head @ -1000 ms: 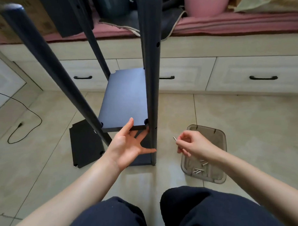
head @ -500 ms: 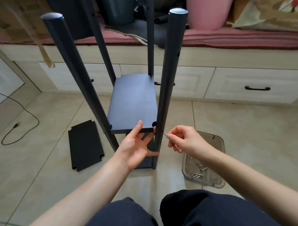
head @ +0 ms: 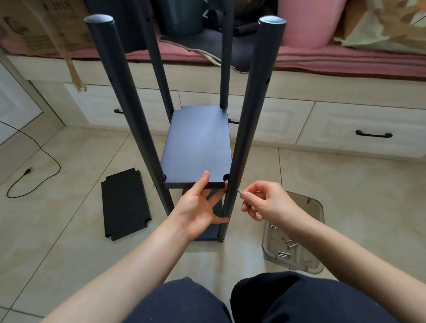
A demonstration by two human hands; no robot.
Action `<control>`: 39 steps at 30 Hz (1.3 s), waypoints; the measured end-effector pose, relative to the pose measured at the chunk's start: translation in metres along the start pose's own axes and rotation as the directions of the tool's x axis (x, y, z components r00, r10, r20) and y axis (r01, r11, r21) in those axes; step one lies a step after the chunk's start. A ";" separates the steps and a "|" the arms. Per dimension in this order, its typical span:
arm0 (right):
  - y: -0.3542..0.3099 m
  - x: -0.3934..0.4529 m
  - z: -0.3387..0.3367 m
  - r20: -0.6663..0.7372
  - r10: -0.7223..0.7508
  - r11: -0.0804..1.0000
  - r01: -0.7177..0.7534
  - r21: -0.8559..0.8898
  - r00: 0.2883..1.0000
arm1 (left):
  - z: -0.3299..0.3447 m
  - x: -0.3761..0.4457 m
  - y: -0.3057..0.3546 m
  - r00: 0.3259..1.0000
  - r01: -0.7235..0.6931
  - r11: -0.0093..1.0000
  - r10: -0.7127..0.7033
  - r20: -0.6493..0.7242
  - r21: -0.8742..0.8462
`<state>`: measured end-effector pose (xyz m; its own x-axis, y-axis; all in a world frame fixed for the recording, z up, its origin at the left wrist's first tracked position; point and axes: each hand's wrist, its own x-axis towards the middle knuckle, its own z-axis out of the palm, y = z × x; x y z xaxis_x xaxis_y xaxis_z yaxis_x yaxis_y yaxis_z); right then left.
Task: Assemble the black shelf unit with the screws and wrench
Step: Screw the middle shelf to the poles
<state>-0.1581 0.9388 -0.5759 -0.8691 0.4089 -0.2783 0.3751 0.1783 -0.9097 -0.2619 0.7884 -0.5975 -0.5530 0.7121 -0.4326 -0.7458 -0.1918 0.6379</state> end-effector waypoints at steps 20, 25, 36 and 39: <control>-0.014 -0.004 -0.010 0.098 0.098 0.924 -0.127 0.361 0.990 | -0.003 0.002 -0.003 1.000 -0.016 1.000 0.016 -0.018 0.007; -0.009 -0.001 -0.001 -0.034 -0.048 0.982 0.053 0.182 0.998 | -0.002 0.001 -0.001 1.000 -0.010 1.000 0.010 -0.027 -0.001; -0.001 -0.005 -0.001 -0.143 -0.212 0.977 0.208 -0.044 0.967 | 0.000 0.000 -0.001 1.000 -0.011 1.000 0.011 -0.025 0.003; 0.001 -0.005 0.002 -0.151 -0.240 0.971 0.237 -0.034 0.959 | 0.000 0.000 0.000 1.000 -0.012 1.000 0.012 -0.028 0.003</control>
<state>-0.1539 0.9349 -0.5761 -0.8749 0.4843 -0.0024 0.1690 0.3007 -0.9386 -0.2618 0.7883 -0.5975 -0.5725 0.6902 -0.4425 -0.7379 -0.1986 0.6450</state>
